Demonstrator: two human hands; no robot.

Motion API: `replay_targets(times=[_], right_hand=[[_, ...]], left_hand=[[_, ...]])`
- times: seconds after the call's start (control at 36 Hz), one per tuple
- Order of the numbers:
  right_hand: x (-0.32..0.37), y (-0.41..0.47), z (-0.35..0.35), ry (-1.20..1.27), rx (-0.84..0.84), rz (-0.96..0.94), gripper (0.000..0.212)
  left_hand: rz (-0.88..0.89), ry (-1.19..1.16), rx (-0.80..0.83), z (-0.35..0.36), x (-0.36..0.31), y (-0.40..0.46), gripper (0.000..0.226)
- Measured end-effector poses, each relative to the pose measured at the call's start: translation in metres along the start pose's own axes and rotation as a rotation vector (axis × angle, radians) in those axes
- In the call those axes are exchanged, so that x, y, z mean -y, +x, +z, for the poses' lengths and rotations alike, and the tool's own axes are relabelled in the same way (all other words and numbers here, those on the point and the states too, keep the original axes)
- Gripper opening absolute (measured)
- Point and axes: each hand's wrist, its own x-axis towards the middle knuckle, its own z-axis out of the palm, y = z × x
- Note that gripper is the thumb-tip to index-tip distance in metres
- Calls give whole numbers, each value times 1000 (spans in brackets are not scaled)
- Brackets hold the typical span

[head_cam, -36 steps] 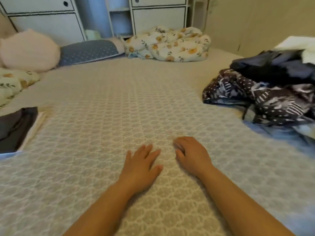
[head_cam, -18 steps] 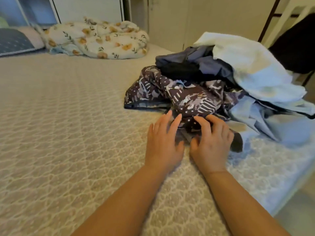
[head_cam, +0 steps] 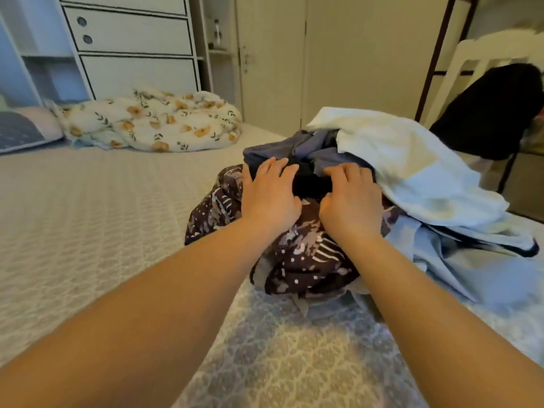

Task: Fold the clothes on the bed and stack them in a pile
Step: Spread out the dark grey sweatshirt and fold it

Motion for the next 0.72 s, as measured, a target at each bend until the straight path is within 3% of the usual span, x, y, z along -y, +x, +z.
replay_targets(times=[0.06, 0.11, 0.17, 0.22, 0.31, 0.36, 0.44, 0.53, 0.61, 0.67, 0.72], right_hand=[[-10, 13, 12, 17, 29, -11, 49], [-26, 18, 30, 106, 79, 93, 51], [-41, 12, 47, 152, 146, 226, 50], [-49, -1, 65, 118, 168, 232, 41], [-53, -18, 83, 142, 71, 226, 27], [-51, -19, 84, 160, 29, 237, 25], [-49, -20, 78, 209, -1, 224, 24], [-36, -22, 56, 240, -110, 93, 17], [-1, -20, 25, 262, -193, -110, 14], [28, -17, 2, 357, -224, -204, 9], [51, -13, -21, 436, -232, -261, 10]], left_hand=[[30, 73, 50, 3, 1, 18, 65], [63, 146, 135, 7, 5, 28, 64], [83, 171, 189, 11, 11, 33, 55], [79, 128, 218, 15, 18, 30, 39], [109, 50, 192, 30, 26, 17, 24], [104, -3, 215, 34, 32, 9, 27], [81, -20, 377, 29, 37, 7, 39], [77, -42, 546, 15, 33, 6, 54], [130, -231, 405, -10, 23, 1, 72], [180, -348, 249, -30, 18, -4, 66], [101, -419, 160, -51, 19, -9, 51]])
